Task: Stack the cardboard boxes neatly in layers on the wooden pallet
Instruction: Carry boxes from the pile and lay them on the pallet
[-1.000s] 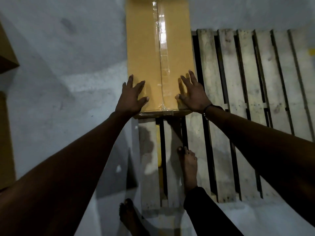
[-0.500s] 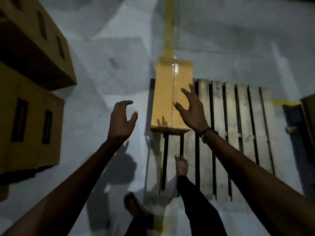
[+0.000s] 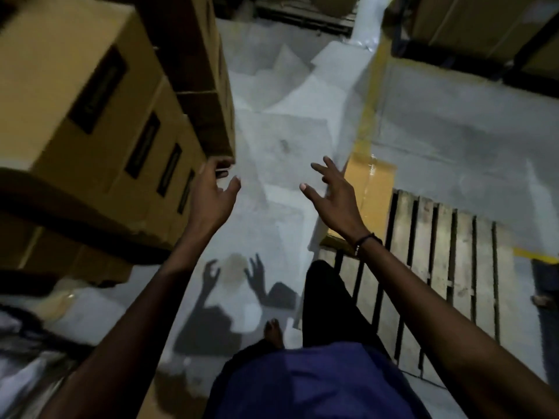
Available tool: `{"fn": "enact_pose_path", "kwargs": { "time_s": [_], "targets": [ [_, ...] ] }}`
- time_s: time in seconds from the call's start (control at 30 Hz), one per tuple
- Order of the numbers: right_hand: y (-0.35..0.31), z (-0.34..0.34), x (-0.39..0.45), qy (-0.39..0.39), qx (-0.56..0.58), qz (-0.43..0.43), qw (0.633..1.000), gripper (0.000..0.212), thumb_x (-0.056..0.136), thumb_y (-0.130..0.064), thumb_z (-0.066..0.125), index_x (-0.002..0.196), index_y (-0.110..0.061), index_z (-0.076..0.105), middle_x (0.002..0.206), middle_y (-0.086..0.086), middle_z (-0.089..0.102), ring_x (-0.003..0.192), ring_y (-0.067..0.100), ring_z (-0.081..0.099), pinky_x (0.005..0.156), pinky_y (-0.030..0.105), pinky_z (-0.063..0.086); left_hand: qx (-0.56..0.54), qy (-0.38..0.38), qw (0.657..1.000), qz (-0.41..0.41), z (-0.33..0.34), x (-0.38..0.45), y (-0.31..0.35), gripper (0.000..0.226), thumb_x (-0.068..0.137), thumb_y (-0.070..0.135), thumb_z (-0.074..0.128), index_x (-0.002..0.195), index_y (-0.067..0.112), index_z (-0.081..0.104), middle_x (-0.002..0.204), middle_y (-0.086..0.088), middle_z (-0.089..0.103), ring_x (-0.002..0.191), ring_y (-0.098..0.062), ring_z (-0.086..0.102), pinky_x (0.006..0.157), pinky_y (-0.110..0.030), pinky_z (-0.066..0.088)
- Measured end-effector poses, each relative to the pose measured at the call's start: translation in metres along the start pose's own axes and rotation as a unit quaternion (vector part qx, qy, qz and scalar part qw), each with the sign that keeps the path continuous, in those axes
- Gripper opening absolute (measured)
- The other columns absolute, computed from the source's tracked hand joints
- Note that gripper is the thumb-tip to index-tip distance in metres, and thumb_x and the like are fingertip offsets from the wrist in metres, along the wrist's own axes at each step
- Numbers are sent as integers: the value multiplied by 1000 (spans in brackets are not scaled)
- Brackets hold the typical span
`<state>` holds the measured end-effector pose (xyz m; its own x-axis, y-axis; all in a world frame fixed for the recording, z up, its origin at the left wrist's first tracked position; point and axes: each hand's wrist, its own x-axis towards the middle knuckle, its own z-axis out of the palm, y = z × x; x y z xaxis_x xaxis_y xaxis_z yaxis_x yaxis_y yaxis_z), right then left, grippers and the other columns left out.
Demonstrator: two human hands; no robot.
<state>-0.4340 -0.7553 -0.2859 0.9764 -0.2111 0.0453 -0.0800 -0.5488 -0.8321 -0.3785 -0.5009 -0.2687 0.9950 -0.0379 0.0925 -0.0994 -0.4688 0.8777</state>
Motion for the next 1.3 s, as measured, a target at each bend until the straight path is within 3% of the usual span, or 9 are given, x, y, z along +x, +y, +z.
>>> {"fn": "enact_pose_path", "kwargs": {
  "time_s": [0.1,0.27,0.43,0.67,0.8,0.97,1.1,1.3],
  "targets": [
    [-42,29,11,-30,12,-18,999,57,93,-50,70,145,-31,55,166,-8,30,144,19,44,106,51,49,4,33,999,-22,-57,6,-3,35,95,22,65,129,23,61,129,4,61,113,-5,59,93,-30,51],
    [-111,86,52,-77,27,-75,994,57,94,-44,71,145,-27,55,165,-3,33,141,22,48,110,40,46,6,89,995,-32,-133,33,-10,34,95,21,67,128,25,61,127,6,62,116,-10,60,97,-36,53],
    [-176,159,110,-120,42,-121,984,59,93,-49,71,146,-29,54,165,-2,32,141,24,49,112,48,45,58,116,992,-3,-209,76,-23,34,97,20,67,130,22,59,132,2,58,116,-9,57,90,-30,53],
    [-259,257,195,-173,42,-140,974,73,91,-61,65,153,-28,44,167,-1,28,150,23,34,117,53,39,149,112,983,4,-321,164,-58,38,97,22,68,133,23,56,137,1,57,117,-12,58,90,-37,54],
    [-284,293,229,-190,-14,-145,971,76,93,-55,67,157,-27,36,170,2,18,155,25,19,123,55,26,209,64,976,-16,-367,214,-82,47,94,28,72,137,26,54,141,0,52,124,-19,54,92,-37,48],
    [-310,332,259,-224,-71,-135,963,94,83,-66,71,159,-29,29,172,0,11,154,29,23,120,63,27,307,-55,948,-55,-407,263,-114,81,79,46,85,148,31,45,156,0,40,142,-27,38,111,-45,38],
    [-326,363,278,-219,-98,-113,964,108,74,-68,78,160,-31,26,172,-4,4,155,29,21,116,67,31,349,-115,927,-77,-432,309,-132,103,68,55,90,154,37,36,166,2,25,149,-32,25,116,-58,29],
    [-344,396,288,-216,-152,-36,964,124,63,-62,89,162,-29,22,172,0,-2,156,30,15,121,55,29,358,-242,897,-95,-455,369,-162,128,55,58,95,157,52,19,170,14,-3,156,-37,1,117,-72,23]
  ]
}}
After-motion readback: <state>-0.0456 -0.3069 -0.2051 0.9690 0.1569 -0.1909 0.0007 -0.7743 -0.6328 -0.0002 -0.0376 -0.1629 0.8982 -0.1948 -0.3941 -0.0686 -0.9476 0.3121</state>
